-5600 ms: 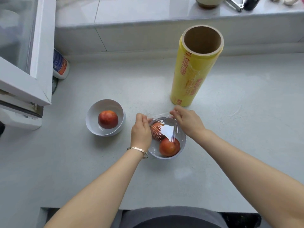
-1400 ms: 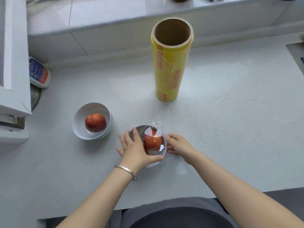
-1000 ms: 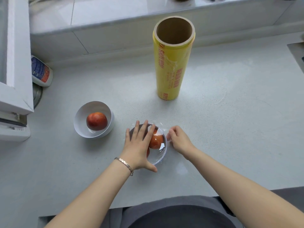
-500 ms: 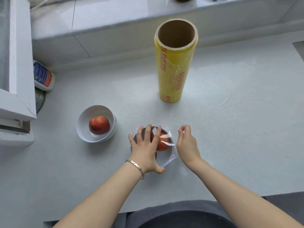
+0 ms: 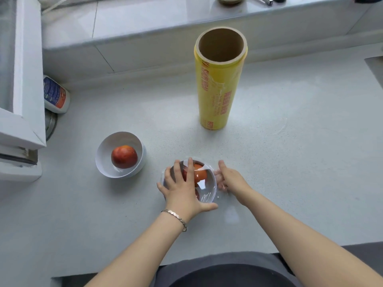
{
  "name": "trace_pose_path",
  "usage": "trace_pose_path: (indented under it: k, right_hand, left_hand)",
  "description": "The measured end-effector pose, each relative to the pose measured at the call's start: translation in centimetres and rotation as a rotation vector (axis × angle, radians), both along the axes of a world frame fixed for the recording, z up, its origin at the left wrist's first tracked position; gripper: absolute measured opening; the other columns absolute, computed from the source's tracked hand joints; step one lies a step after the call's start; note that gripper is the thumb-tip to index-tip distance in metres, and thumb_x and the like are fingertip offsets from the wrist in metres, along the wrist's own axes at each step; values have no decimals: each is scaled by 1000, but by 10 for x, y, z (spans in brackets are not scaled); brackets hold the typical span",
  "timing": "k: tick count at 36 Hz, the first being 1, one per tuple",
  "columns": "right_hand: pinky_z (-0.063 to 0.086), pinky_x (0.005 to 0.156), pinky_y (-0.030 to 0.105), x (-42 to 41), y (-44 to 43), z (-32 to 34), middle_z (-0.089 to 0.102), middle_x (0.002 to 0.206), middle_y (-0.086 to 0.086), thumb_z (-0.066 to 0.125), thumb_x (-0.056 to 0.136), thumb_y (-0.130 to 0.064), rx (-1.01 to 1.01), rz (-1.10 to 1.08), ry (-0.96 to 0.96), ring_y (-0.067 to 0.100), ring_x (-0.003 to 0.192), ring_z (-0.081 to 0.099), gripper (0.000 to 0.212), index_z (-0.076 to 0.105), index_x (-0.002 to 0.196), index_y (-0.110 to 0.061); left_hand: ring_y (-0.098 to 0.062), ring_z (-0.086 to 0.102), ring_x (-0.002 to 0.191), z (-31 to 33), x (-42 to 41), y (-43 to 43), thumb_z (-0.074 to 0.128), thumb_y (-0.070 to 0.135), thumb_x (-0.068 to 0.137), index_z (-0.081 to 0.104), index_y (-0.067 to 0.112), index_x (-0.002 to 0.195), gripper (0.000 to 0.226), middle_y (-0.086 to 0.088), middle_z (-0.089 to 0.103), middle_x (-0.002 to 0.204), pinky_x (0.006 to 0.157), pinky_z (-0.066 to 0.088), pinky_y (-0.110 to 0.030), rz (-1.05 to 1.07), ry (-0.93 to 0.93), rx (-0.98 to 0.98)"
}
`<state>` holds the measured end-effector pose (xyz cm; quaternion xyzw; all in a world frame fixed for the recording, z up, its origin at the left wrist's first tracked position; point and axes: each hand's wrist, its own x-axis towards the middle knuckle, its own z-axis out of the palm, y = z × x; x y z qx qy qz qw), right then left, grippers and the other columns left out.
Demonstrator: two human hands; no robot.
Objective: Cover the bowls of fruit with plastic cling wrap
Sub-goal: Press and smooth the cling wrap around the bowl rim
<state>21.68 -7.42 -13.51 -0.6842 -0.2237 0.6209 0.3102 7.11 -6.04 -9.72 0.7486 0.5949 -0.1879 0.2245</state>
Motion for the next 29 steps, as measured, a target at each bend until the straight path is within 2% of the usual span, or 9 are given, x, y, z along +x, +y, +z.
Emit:
trace_pose_path:
  k: [4,7,9,12,15,18,21,24,29]
  right_hand:
    - [36,58,17,6,-12,4,55,70,0,43,93,-45,-3,208,38,11,63,46,38,55,76,-14]
    - [34,53,11,7,-21,1,46,63,-4,50,93,-34,5,169,91,8,56,38,31,49,68,-15]
    - [33,54,12,6,-23,1,43,62,-4,50,94,-28,15,142,103,7,56,37,28,50,69,-15]
    - [35,60,16,3,-25,2,50,66,-5,49,95,-22,53,116,71,7,62,44,22,53,74,-15]
    - [42,75,23,-1,-27,1,59,75,-5,46,95,-17,120,-26,-5,9,76,55,21,53,75,-16]
    - [46,86,28,-8,-27,5,57,73,-2,38,98,-16,178,-156,22,10,75,56,22,48,78,-14]
    - [46,80,29,-14,-24,9,47,64,0,34,99,-16,204,-250,32,12,64,48,23,42,78,-14]
    - [40,64,26,-19,-18,11,39,60,-1,33,99,-17,190,-299,14,13,55,40,22,38,79,-16]
    - [37,51,25,-25,-12,10,42,66,2,30,100,-21,201,-306,-126,13,54,41,21,38,80,-21]
  left_hand:
    - [-34,-2,138,6,-5,0,64,76,56,-15,21,145,131,-7,-13,152,105,27,-55,126,-49,-48]
    - [-35,1,139,11,-13,5,59,76,62,-7,16,146,123,-10,-7,153,108,24,-54,179,-76,-67]
    - [-33,-8,142,12,-18,12,65,74,58,-9,17,147,129,-7,-11,154,113,11,-55,62,-82,-58]
    - [-28,-25,140,12,-23,23,74,67,53,-19,24,145,138,-1,-26,153,114,-3,-56,-276,-51,-34]
    - [-27,-25,140,9,-21,27,78,62,52,-23,28,144,141,0,-27,153,113,-1,-59,-371,-15,-81]
    - [-29,-23,141,6,-17,26,79,61,51,-20,27,144,140,2,-20,155,112,5,-61,-337,-20,-104]
    - [-32,-23,140,5,-13,25,78,60,52,-19,24,145,139,1,-18,155,110,6,-63,-326,2,-103]
    - [-33,-26,139,6,-9,22,79,57,54,-18,23,145,137,0,-19,155,110,5,-64,-286,-2,-121]
    - [-33,-27,138,6,-8,20,78,57,54,-18,23,145,137,-1,-19,154,110,4,-64,-260,-9,-117]
